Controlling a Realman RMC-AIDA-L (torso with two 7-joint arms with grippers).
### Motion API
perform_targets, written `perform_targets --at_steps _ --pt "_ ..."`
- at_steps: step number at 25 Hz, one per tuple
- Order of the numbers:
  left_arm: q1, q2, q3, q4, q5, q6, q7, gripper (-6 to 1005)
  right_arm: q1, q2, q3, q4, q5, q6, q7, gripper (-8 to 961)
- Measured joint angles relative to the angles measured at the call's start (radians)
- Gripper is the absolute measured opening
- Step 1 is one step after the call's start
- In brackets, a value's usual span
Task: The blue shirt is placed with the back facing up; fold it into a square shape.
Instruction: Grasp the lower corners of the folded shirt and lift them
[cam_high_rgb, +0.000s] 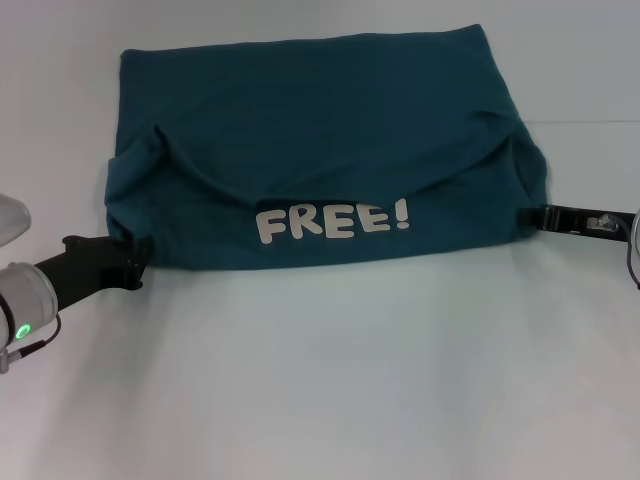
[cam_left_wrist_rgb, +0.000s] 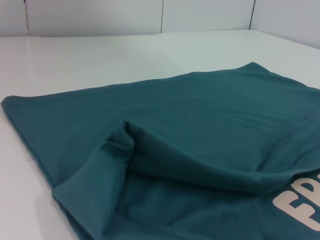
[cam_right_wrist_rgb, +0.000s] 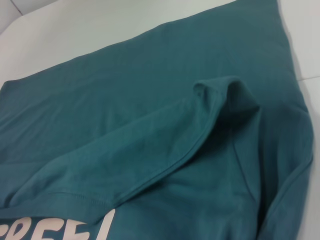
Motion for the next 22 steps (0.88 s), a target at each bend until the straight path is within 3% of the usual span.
perform_targets --at_steps 8,22 --pt "0.001 0.000 0.000 0.000 0.000 -0.002 0.000 38 -0.017 0.003 0.003 -0.001 0.047 0.013 -0.044 32" --pt "0.020 -0.002 0.000 0.030 0.000 0.032 -0.046 37 -0.138 0.002 0.006 -0.001 0.244 -0.014 -0.166 12"
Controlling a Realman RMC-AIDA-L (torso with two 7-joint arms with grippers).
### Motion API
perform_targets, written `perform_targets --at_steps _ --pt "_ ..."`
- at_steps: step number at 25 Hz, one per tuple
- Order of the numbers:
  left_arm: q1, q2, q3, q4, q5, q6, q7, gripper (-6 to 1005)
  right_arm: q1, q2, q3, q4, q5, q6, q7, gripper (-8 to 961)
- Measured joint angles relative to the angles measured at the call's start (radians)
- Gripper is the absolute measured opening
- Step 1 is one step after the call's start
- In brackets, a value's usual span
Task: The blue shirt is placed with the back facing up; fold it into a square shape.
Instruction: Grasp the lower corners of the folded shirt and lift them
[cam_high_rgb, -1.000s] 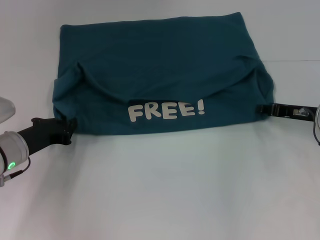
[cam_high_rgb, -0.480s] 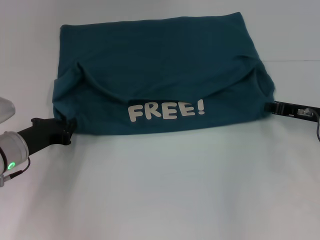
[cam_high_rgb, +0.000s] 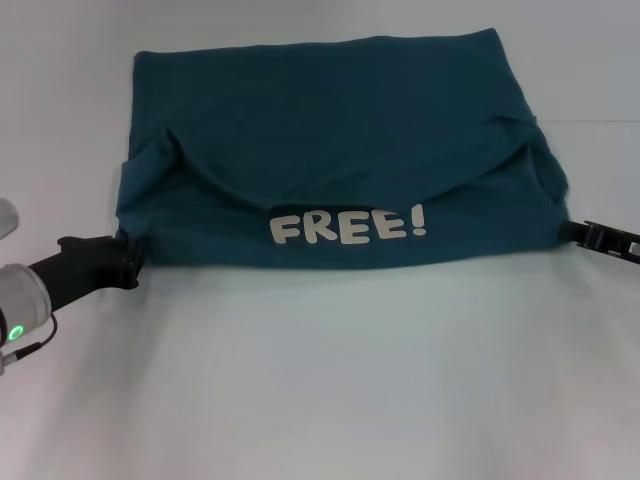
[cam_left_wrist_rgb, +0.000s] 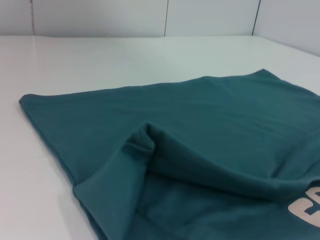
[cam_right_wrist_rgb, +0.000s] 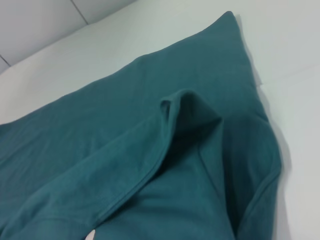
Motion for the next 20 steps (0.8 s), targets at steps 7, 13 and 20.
perform_targets --at_steps 7,13,20 --pt "0.022 0.000 0.000 0.030 0.029 0.048 -0.045 37 -0.049 -0.003 0.003 0.000 0.046 -0.039 -0.042 12" --pt "0.036 0.000 0.000 0.046 0.051 0.079 -0.059 38 -0.060 -0.001 0.008 0.000 0.047 -0.067 -0.068 11" --pt "0.090 -0.001 -0.007 0.117 0.092 0.196 -0.120 38 -0.101 -0.007 0.068 0.000 0.048 -0.224 -0.134 11"
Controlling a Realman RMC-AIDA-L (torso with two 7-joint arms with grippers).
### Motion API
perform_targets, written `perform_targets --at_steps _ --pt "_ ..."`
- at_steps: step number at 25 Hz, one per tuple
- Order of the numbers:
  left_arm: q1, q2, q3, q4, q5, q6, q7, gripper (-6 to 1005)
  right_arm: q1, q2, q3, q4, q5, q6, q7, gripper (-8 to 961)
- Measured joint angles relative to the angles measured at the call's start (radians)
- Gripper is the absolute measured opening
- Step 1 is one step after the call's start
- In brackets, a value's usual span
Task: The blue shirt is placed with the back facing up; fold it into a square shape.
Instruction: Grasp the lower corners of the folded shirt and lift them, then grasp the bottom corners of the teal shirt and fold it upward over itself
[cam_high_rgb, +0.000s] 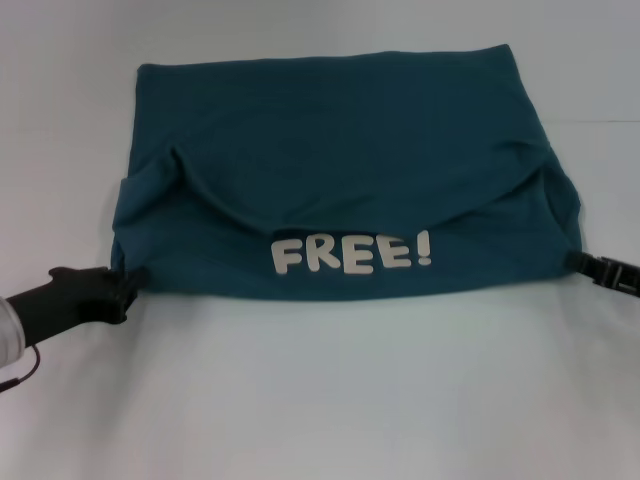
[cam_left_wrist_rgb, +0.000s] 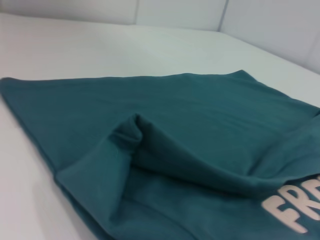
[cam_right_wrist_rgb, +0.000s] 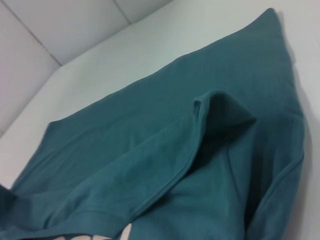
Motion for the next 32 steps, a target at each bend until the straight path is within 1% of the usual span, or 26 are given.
perform_targets --at_steps 2,3,4,8,10,13,16,19,22,29,32 --pt "0.022 0.000 -0.002 0.030 0.020 0.057 -0.027 38 -0.022 -0.004 0.016 -0.001 0.000 -0.058 -0.017 11" --pt "0.037 0.000 -0.005 0.048 0.033 0.106 -0.046 38 -0.035 -0.006 0.021 -0.003 0.000 -0.081 -0.025 11" --pt "0.037 0.000 -0.005 0.048 0.033 0.106 -0.046 38 -0.049 -0.007 0.025 -0.006 -0.001 -0.107 -0.033 11" --pt "0.070 0.002 -0.026 0.090 0.074 0.228 -0.094 37 -0.107 -0.012 0.028 -0.038 -0.005 -0.216 -0.067 11" --pt "0.083 0.003 -0.060 0.107 0.094 0.305 -0.112 37 -0.144 -0.013 0.028 -0.059 -0.006 -0.270 -0.085 11" --pt "0.091 0.004 -0.136 0.112 0.115 0.413 -0.118 37 -0.193 -0.014 0.038 -0.078 -0.007 -0.332 -0.116 11" --pt "0.104 0.007 -0.208 0.115 0.125 0.517 -0.119 37 -0.233 -0.022 0.052 -0.082 -0.009 -0.385 -0.151 12" --pt "0.116 0.010 -0.250 0.119 0.132 0.585 -0.120 37 -0.263 -0.028 0.054 -0.081 -0.009 -0.430 -0.189 12" --pt "0.125 0.011 -0.272 0.128 0.153 0.635 -0.128 38 -0.290 -0.030 0.054 -0.082 -0.011 -0.477 -0.226 12" --pt "0.138 0.013 -0.285 0.140 0.210 0.726 -0.145 38 -0.328 -0.033 0.056 -0.081 -0.043 -0.528 -0.265 13" --pt "0.138 0.016 -0.300 0.140 0.240 0.762 -0.145 38 -0.336 -0.033 0.076 -0.081 -0.078 -0.549 -0.271 13"
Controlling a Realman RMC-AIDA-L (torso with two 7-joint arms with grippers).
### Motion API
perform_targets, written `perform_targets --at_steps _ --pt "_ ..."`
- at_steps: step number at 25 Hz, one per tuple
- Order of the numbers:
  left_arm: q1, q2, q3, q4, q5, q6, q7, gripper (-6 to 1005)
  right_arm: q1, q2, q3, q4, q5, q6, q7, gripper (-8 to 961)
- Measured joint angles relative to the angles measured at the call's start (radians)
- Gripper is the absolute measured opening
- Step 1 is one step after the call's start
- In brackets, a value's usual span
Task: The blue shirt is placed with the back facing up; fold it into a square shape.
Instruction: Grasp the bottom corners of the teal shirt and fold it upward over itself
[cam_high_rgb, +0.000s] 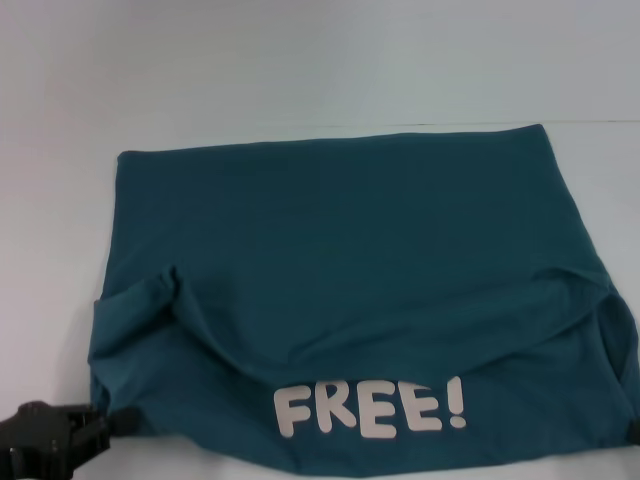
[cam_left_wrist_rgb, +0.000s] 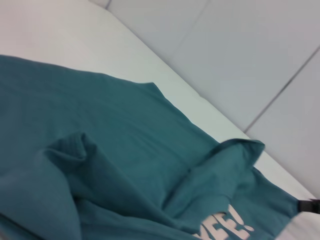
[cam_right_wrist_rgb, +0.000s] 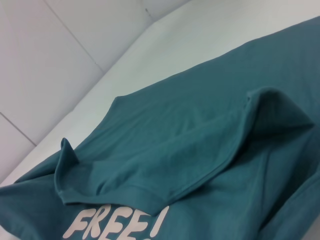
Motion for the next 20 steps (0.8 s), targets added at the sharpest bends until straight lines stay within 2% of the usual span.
perform_targets --at_steps 10,20 --pt "0.000 0.008 -0.040 0.008 0.079 0.106 0.002 37 -0.015 -0.005 0.096 -0.003 -0.078 -0.079 -0.043 14" --pt "-0.003 0.013 -0.058 0.008 0.106 0.124 0.001 37 -0.024 -0.016 0.145 -0.003 -0.100 -0.121 -0.051 15"
